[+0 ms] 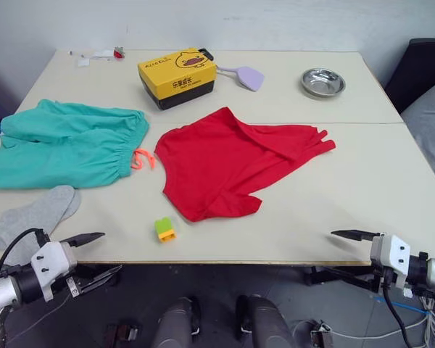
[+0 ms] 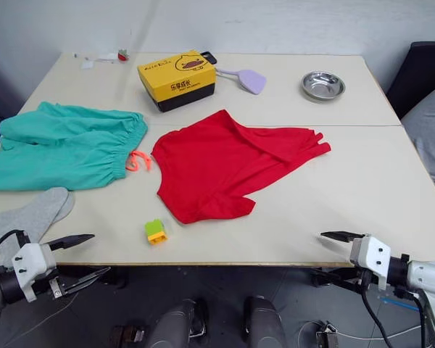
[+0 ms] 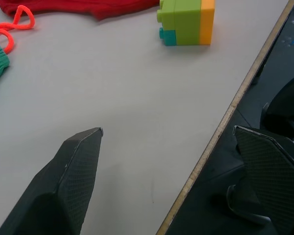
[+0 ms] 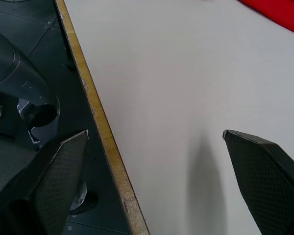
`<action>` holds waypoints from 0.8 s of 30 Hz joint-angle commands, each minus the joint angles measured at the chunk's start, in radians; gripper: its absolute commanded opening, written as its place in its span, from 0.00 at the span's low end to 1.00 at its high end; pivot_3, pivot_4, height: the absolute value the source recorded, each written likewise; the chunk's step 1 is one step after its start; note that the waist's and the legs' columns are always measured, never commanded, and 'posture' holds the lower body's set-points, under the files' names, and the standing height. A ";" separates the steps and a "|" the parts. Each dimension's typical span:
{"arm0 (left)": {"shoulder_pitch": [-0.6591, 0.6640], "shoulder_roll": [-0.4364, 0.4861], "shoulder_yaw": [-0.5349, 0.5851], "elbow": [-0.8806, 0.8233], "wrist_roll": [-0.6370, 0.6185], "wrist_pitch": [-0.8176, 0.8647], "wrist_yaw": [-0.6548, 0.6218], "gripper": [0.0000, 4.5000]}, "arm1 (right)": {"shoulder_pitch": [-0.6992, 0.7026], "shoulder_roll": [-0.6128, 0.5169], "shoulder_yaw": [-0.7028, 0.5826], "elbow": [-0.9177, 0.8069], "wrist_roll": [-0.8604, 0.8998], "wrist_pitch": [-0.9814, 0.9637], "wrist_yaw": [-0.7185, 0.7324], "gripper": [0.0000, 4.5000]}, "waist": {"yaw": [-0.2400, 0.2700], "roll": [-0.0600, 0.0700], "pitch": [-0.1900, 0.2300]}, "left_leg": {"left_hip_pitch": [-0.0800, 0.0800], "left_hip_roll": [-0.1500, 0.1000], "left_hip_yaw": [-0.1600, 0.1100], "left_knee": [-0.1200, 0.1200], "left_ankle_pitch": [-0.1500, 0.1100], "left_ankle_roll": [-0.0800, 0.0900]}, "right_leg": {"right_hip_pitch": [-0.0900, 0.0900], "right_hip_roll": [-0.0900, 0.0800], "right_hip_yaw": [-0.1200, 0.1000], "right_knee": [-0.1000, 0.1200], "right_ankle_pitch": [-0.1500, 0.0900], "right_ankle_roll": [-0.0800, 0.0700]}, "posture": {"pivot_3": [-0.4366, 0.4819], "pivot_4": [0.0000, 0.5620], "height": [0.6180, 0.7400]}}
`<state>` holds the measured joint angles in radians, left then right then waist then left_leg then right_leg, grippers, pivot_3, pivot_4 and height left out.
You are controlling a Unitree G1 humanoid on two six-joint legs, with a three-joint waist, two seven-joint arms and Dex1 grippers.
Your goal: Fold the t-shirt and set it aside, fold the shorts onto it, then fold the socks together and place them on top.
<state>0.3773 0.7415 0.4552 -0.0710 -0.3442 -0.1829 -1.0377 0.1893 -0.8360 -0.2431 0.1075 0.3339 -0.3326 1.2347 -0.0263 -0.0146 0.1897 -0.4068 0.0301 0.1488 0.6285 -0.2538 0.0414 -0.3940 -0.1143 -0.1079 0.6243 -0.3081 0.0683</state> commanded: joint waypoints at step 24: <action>-0.442 0.001 -0.408 -0.036 0.060 0.321 0.074 1.00 | -0.187 0.145 0.119 -0.471 0.287 0.235 -0.035 1.00 | 0.009 0.001 0.000 | 0.001 0.000 0.000 0.000 0.000 -0.001 | 0.001 0.000 0.000 0.001 0.000 0.000 | 0.48 0.27 1.00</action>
<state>-0.0637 0.7375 0.0619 -0.1080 -0.3014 0.1534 -0.9497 0.0111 -0.6964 -0.1191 -0.3452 0.6185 -0.0979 1.2080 -0.0178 -0.0139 0.1897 -0.4060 0.0297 0.1486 0.6284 -0.2537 0.0406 -0.3934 -0.1139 -0.1078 0.6256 -0.3085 0.0680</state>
